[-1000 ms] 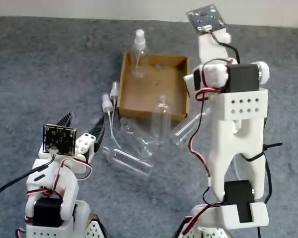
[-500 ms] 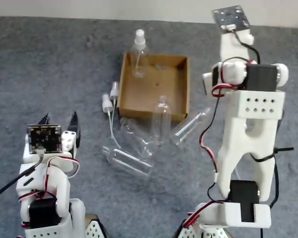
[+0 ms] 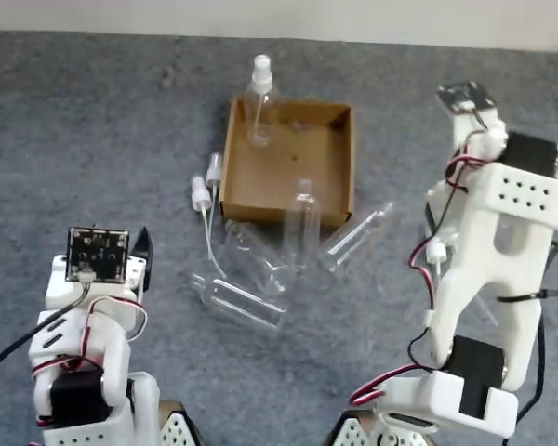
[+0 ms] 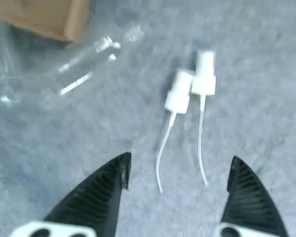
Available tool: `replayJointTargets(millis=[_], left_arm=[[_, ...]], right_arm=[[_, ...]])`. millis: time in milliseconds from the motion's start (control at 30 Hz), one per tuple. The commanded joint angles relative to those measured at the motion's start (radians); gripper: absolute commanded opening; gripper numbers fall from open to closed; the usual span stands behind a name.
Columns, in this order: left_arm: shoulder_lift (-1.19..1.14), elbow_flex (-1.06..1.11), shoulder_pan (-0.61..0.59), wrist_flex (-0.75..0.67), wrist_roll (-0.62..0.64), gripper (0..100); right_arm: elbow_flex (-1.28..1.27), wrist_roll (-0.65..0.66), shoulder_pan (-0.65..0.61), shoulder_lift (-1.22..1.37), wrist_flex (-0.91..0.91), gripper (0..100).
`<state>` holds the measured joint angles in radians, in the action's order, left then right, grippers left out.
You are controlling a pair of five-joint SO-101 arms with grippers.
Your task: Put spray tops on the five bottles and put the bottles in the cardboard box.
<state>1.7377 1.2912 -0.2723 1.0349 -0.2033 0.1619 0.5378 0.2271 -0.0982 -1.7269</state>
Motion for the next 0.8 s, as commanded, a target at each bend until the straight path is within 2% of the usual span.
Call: replayJointTargets(millis=[0,100,167,267,367,467,567,667,767], left_arm=[[-0.183,-0.177,-0.004,0.055,-0.008,19],[-0.390,-0.326,0.022,0.127,-0.009,19],[-0.515,-0.417,0.048,0.184,-0.009,19],[-0.679,-0.535,0.085,0.252,-0.009,19],[-0.802,-0.590,0.093,0.262,-0.008,19],[-0.863,-0.604,0.093,0.262,-0.008,19],[-0.875,-0.604,0.087,0.262,-0.011,19],[-0.874,-0.604,0.085,0.262,-0.057,19],[-0.875,-0.598,0.085,0.262,-0.064,19]], right_arm=[[-0.005,0.014,0.035,-0.035,0.065,25.5],[-0.065,0.011,0.036,-0.039,0.070,25.5],[-0.101,-0.052,0.012,-0.041,0.073,25.5],[-0.119,-0.258,-0.101,-0.038,0.074,25.5],[-0.116,-0.506,-0.243,-0.036,0.085,25.5],[-0.124,-0.763,-0.357,-0.036,0.180,25.5],[-0.188,-0.977,-0.418,-0.036,0.277,25.5],[-0.262,-1.120,-0.437,-0.036,0.380,25.5],[-0.346,-1.171,-0.423,-0.035,0.476,25.5]])
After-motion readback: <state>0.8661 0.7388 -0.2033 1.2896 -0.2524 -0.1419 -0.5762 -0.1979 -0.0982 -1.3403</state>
